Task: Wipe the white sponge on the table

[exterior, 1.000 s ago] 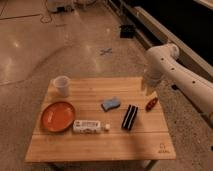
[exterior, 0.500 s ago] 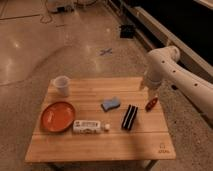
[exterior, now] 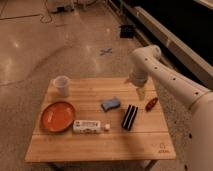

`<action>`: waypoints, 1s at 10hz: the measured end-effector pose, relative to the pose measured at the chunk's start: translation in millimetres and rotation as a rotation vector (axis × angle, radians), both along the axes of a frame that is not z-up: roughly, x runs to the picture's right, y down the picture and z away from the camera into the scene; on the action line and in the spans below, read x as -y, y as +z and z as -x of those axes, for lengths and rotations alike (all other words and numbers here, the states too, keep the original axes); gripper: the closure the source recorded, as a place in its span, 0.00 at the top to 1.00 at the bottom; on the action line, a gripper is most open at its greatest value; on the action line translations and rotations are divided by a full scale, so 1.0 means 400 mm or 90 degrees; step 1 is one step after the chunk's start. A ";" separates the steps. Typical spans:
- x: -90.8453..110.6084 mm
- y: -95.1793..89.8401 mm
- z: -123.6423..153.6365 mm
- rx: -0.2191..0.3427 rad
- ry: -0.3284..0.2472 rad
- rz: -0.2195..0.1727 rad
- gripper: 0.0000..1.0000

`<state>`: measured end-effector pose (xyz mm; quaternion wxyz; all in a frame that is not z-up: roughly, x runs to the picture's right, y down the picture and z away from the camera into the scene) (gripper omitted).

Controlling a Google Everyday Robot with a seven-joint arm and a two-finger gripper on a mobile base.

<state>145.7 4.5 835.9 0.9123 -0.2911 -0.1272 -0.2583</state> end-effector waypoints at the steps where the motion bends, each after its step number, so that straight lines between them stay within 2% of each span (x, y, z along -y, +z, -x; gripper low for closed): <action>1: 0.001 0.022 0.038 0.004 -0.004 0.007 0.80; 3: -0.014 0.062 0.084 0.007 -0.008 0.019 0.80; 5: -0.043 0.105 0.098 0.008 -0.005 0.031 0.80; 9: -0.104 0.201 0.149 0.042 0.000 0.037 0.80; 10: -0.133 0.233 0.171 0.050 -0.004 0.037 0.80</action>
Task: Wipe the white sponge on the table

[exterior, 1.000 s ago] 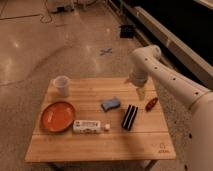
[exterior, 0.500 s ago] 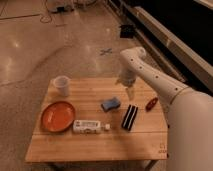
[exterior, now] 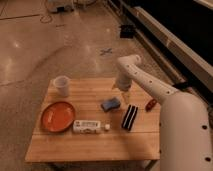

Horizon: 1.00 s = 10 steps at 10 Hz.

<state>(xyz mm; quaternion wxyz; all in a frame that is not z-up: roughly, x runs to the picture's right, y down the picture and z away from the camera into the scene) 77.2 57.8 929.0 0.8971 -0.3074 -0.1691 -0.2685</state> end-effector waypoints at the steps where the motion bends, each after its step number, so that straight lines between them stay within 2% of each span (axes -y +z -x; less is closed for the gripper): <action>1: -0.018 0.018 0.015 0.005 -0.003 0.001 0.80; 3: -0.058 0.054 0.026 0.009 -0.005 0.005 0.80; 5: -0.070 0.068 0.031 0.011 -0.007 0.003 0.80; 6: -0.073 0.072 0.033 0.011 -0.013 0.001 0.75; 8: -0.045 0.069 0.049 0.013 -0.027 0.000 0.53; 9: -0.025 0.089 0.080 0.013 -0.023 0.008 0.39; 10: -0.017 0.097 0.089 0.015 -0.022 0.007 0.34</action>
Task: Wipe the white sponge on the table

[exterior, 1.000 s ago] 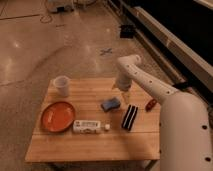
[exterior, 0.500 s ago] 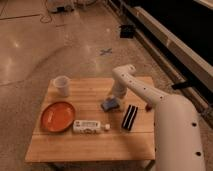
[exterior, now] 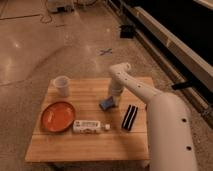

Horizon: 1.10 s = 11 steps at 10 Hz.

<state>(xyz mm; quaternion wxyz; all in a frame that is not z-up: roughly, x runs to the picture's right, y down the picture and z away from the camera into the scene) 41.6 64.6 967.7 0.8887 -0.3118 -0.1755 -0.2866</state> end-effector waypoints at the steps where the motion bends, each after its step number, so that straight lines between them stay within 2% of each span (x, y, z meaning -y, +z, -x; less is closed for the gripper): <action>1: -0.002 -0.001 -0.003 -0.004 -0.002 -0.002 0.33; 2: -0.015 -0.008 -0.010 -0.003 -0.014 -0.004 0.33; 5: -0.020 -0.014 -0.023 -0.003 -0.014 -0.005 0.33; 7: -0.019 -0.026 0.008 0.001 -0.020 -0.004 0.33; 8: -0.014 -0.055 0.034 0.003 -0.026 0.000 0.33; 9: -0.016 -0.058 0.034 -0.001 -0.027 0.001 0.33; 11: -0.016 -0.050 -0.012 -0.009 -0.019 -0.003 0.33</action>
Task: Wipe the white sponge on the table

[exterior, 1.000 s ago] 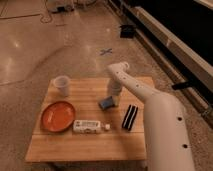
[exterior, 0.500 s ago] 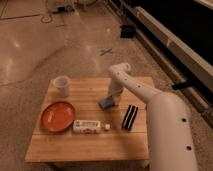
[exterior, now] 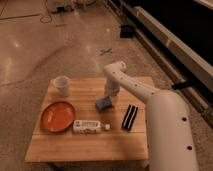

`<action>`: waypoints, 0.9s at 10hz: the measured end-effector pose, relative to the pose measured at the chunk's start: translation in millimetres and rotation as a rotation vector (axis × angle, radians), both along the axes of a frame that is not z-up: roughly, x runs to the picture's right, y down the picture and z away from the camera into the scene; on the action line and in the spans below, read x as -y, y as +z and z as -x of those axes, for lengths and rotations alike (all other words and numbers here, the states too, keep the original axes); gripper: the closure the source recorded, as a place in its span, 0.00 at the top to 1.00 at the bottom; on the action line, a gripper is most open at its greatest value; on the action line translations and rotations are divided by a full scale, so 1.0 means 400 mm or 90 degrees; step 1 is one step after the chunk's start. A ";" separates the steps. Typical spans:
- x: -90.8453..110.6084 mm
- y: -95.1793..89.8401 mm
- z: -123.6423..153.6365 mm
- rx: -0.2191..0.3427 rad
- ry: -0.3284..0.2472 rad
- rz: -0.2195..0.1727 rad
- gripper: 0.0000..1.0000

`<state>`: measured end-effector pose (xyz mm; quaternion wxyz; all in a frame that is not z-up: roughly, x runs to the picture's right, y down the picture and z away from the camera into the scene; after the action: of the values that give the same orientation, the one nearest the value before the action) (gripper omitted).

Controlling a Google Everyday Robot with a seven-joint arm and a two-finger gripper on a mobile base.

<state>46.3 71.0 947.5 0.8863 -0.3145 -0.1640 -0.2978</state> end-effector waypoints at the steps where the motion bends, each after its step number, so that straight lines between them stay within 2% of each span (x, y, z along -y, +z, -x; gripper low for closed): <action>1: 0.003 -0.003 -0.020 0.000 0.000 -0.001 0.33; 3: -0.004 -0.012 -0.003 -0.003 -0.004 -0.003 0.33; 6: -0.008 -0.022 0.095 -0.008 -0.008 -0.005 0.33; 9: 0.003 -0.026 0.063 0.000 -0.026 -0.005 0.33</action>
<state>21.0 69.8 937.2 0.8813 -0.3140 -0.1567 -0.3164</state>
